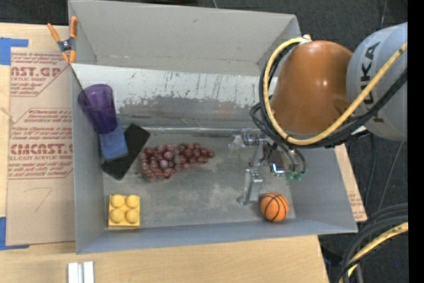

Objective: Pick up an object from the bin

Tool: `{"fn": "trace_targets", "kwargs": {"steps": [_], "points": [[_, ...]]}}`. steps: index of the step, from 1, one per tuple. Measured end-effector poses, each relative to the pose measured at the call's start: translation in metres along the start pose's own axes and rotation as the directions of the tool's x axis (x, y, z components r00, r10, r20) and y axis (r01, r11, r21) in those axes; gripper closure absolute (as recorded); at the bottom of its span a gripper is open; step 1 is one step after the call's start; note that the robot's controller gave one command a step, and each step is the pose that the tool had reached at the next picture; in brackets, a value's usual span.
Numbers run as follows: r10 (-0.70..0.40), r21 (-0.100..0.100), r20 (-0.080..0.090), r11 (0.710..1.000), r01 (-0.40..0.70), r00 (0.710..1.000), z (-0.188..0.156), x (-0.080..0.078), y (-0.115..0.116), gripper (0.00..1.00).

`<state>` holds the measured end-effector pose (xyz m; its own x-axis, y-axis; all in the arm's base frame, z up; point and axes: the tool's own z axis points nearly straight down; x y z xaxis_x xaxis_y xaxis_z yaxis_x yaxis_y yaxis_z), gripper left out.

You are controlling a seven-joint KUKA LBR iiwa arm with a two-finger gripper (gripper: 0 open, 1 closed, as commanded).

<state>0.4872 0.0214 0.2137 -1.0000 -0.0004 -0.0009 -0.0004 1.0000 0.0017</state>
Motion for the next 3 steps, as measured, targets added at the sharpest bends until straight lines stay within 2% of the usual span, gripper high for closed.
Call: {"fn": "trace_targets", "kwargs": {"steps": [1, 2, 3], "points": [[0.000, 0.000, 0.001, 1.000, 0.000, 1.000, 0.000, 0.000, 0.000, 0.00], [-0.013, -0.002, -0.002, 1.000, 0.013, 1.000, 0.056, -0.029, 0.042, 0.00], [-0.201, 0.001, 0.009, 0.980, 0.201, 0.980, 0.066, -0.037, 0.124, 1.00]]}}
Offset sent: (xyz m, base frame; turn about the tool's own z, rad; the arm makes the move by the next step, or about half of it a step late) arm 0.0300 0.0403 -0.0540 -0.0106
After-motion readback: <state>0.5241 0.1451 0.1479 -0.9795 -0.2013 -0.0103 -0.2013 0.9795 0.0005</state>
